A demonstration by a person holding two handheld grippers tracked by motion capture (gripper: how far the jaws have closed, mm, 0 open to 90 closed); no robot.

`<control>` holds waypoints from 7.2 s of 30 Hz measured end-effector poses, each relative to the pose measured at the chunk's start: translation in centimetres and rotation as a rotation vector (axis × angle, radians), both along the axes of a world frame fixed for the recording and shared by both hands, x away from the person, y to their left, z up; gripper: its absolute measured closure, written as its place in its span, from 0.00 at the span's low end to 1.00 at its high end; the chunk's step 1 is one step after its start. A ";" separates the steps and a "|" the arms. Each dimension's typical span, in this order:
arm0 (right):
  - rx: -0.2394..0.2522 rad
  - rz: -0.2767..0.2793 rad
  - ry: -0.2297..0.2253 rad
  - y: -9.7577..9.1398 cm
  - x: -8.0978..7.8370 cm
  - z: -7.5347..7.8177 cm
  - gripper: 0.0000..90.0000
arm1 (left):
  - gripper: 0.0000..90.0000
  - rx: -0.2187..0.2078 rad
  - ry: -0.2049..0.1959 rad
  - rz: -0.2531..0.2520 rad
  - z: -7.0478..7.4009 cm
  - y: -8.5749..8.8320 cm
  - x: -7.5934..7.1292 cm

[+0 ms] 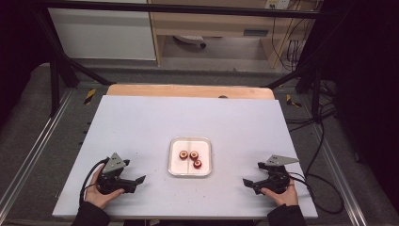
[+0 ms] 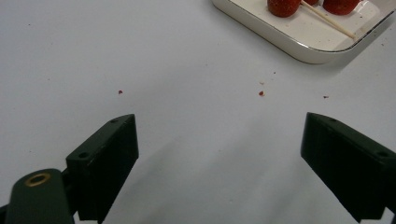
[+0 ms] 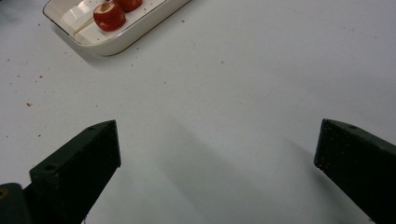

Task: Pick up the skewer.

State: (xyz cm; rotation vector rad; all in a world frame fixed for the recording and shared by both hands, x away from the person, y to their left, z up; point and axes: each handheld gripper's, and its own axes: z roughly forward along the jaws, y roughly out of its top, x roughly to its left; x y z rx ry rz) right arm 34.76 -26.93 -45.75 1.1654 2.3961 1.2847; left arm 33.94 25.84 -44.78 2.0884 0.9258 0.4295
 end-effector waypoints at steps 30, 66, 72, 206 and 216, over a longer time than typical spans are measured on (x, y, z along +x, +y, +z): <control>-0.002 -0.011 -0.001 0.0 0.0 0.1 0.01 | 0.19 0.036 -0.005 -0.036 0.9 -3.8 0.1; -0.013 -0.009 0.006 0.0 0.0 0.0 0.02 | 0.92 0.038 0.064 -0.105 2.8 -14.1 2.7; -0.014 -0.006 0.003 0.0 0.0 0.0 0.02 | 0.98 0.048 0.071 -0.110 2.1 -15.3 3.2; -0.460 0.222 -0.295 7.2 -1.2 3.4 0.11 | 0.99 0.174 0.056 -0.290 5.5 -18.9 1.6; -0.554 0.310 -0.421 8.4 -1.9 3.6 0.23 | 0.99 0.224 0.065 -0.363 5.7 -21.6 1.4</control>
